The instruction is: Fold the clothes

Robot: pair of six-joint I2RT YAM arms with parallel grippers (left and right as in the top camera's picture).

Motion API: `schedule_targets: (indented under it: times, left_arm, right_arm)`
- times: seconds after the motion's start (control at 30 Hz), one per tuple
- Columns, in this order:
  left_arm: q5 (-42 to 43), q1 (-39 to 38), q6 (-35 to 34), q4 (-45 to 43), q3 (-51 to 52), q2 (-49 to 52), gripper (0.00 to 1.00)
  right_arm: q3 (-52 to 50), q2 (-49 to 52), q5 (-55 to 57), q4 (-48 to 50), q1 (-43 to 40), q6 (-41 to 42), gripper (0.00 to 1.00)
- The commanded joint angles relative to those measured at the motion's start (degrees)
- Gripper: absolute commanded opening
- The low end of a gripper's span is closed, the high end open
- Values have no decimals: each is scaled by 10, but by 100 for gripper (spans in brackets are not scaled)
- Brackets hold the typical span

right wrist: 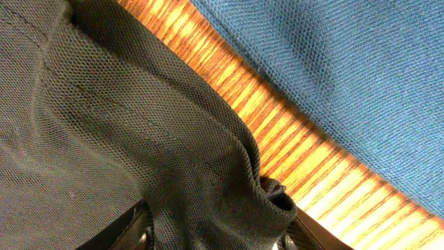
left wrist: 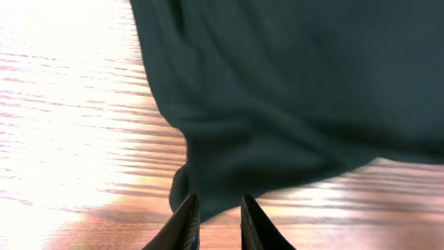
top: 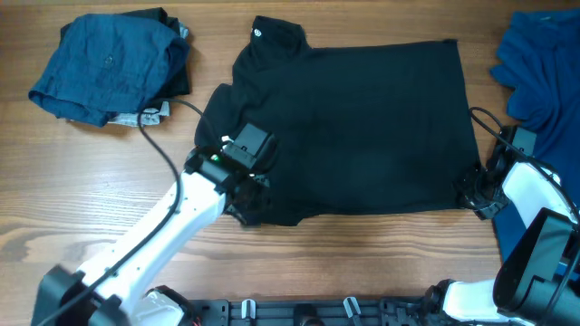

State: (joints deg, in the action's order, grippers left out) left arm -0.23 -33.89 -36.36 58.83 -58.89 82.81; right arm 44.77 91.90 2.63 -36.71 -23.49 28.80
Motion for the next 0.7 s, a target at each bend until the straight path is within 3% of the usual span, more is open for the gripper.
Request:
schedule_targets:
  times: [0.0, 0.2, 0.27, 0.33, 0.37, 0.6, 0.63, 0.67]
  left_arm:
    - [-23, 4, 1, 8, -3, 35, 21]
    - [-1, 3, 12, 26, -3, 40, 22]
    - [95, 0, 97, 5, -3, 40, 22]
    - [120, -16, 122, 1, -3, 42, 4]
    - [112, -25, 122, 4, -2, 44, 4]
    - [99, -97, 122, 8, 30, 88, 4]
    - [92, -106, 122, 12, 30, 99, 6]
    - [82, -113, 122, 15, 30, 108, 17]
  right_arm:
    - [-11, 14, 3, -10, -2, -17, 57]
    - [-11, 14, 3, -10, -2, -17, 58]
    - [-11, 14, 3, -10, -2, -17, 58]
    - [-11, 14, 3, -10, -2, -17, 58]
    - [-11, 14, 3, -10, -2, -17, 59]
    - [-11, 14, 3, -11, -2, -17, 59]
    - [-11, 14, 3, -11, -2, -17, 59]
    - [-11, 14, 3, -13, -2, -17, 60]
